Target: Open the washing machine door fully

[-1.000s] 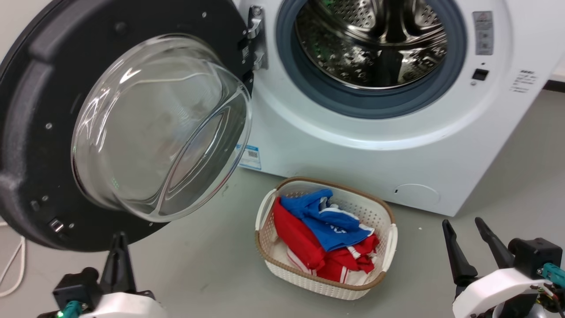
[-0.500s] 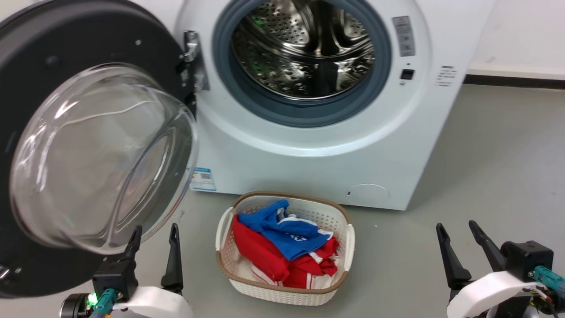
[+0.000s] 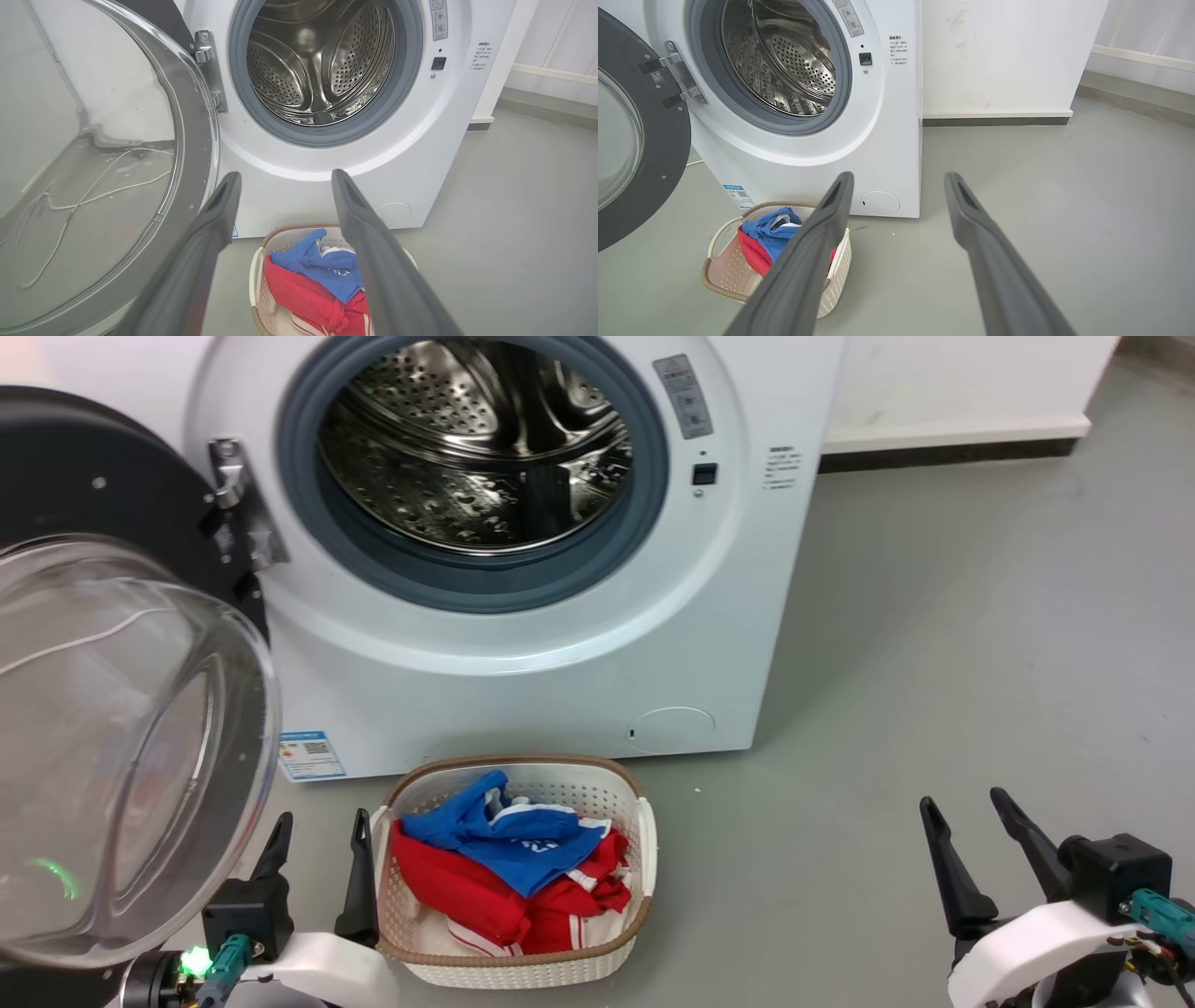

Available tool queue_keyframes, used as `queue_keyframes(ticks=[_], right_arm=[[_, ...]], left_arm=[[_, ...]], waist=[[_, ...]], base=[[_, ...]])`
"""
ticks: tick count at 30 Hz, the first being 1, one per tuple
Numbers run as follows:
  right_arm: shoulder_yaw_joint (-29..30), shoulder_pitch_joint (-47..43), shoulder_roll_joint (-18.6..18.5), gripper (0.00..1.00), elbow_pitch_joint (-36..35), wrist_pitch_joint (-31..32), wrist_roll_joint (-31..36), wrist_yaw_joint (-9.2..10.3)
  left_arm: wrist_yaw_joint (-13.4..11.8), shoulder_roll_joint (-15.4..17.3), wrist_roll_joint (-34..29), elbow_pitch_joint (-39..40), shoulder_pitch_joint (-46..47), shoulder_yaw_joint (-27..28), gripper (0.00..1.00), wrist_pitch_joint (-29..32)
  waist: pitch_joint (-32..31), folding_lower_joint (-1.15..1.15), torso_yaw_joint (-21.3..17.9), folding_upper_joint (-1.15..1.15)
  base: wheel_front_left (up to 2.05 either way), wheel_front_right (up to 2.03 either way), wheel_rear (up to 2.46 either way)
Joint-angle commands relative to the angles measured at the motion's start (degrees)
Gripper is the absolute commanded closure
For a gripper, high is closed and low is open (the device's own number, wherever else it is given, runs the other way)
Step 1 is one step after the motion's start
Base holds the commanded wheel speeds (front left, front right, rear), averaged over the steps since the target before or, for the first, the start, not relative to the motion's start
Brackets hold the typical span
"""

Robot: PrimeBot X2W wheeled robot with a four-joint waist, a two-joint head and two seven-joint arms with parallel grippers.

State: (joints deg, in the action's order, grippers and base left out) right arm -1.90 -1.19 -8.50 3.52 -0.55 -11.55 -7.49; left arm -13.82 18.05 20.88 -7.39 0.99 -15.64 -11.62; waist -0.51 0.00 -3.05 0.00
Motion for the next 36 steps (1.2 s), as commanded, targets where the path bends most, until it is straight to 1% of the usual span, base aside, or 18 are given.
queue_keyframes(ticks=[1,7,17,33,34,36], right_arm=[[0.2,0.3,-0.3,0.0,-0.4,0.1,-0.1,0.0],[0.8,0.9,-0.6,0.0,-1.0,-0.4,-0.2,-0.01],[1.2,0.8,0.0,0.0,-1.7,-0.8,0.0,0.0],[1.3,0.0,0.2,0.0,-2.3,-0.4,0.5,-0.01],[1.3,0.4,0.1,1.0,-2.1,-0.4,0.2,0.0],[1.2,0.0,0.3,1.0,-1.2,-0.4,0.0,-0.01]], left_arm=[[-0.3,0.4,0.3,-0.4,0.5,0.4,0.0,-0.3],[-0.7,0.5,0.7,-1.5,0.5,0.9,0.0,-0.8],[-1.8,0.7,0.8,-0.5,0.1,1.6,0.0,-1.1],[-1.8,0.8,1.7,-0.1,-0.4,0.7,0.0,-1.0],[-1.8,0.7,1.6,-0.2,0.0,0.8,1.0,-0.9],[-1.7,0.2,1.8,-0.9,-0.4,0.7,1.0,-0.9]], waist=[[0.5,0.0,-1.6,0.0],[1.3,0.0,-2.4,0.0],[1.8,0.0,-2.1,0.0],[1.3,0.0,-1.2,0.0],[1.3,0.0,-1.2,0.0],[1.3,0.0,-1.2,0.0]], base=[[0.0,0.0,0.0],[0.0,0.0,0.0],[0.0,0.0,0.0],[0.0,0.0,0.0],[0.0,0.0,0.0],[0.0,0.0,0.0]])
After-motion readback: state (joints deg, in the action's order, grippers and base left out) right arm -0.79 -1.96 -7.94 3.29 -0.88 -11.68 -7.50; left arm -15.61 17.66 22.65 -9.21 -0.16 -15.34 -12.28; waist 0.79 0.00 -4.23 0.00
